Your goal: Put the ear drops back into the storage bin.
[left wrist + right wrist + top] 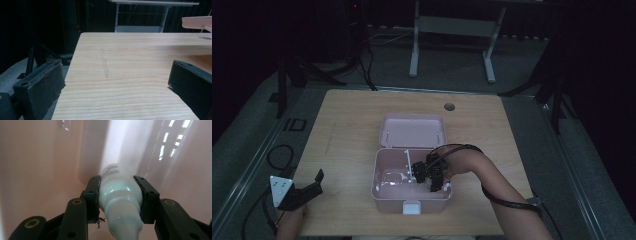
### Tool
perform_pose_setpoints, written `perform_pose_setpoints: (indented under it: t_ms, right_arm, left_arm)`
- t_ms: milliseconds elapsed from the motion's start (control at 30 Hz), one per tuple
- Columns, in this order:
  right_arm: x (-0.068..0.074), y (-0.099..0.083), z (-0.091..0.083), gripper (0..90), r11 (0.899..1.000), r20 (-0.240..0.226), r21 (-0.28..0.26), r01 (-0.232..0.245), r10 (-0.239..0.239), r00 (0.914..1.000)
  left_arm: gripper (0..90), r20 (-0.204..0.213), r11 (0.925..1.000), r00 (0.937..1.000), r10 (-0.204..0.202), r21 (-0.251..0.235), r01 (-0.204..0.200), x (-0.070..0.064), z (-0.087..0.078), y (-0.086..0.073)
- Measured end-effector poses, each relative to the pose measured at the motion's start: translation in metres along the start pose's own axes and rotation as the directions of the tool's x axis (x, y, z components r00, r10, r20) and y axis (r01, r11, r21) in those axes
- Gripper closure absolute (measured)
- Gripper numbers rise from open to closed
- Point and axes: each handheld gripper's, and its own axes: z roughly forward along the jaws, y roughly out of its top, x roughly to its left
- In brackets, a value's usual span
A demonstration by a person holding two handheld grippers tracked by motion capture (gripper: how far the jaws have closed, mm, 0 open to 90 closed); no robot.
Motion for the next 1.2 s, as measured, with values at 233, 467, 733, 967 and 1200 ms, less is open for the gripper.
perform_pose_setpoints:
  t_ms: [233, 467, 733, 967, 1200]
  right_arm:
    - [-0.003, 0.001, 0.017, 59.4, 0.999, -0.025, 0.043, 0.007, -0.006, 0.9997]
    - [-0.003, 0.001, 0.030, 59.4, 0.999, -0.045, 0.038, -0.005, 0.007, 0.9990]
    - [-0.002, 0.003, 0.037, 59.3, 0.997, -0.028, 0.072, -0.015, 0.017, 0.9995]
    - [-0.002, 0.004, 0.041, 59.0, 0.993, -0.011, 0.115, -0.016, 0.017, 0.9998]
    - [-0.001, 0.004, 0.039, 56.9, 0.994, -0.014, 0.107, -0.021, 0.022, 0.9997]
  left_arm:
    - [0.5, 0.002, 1.0000, 1.0000, 0.002, 0.000, -0.002, 0.000, 0.000, 0.000]
    - [0.5, 0.000, 1.0000, 1.0000, 0.004, 0.002, -0.004, 0.000, 0.000, 0.000]
    - [0.4, 0.002, 1.0000, 1.0000, 0.006, 0.002, -0.006, 0.000, 0.000, 0.000]
    - [0.4, 0.001, 1.0000, 1.0000, 0.006, 0.001, -0.006, 0.000, 0.000, 0.000]
    - [0.5, 0.000, 1.0000, 1.0000, 0.004, 0.000, -0.004, 0.000, 0.000, 0.000]
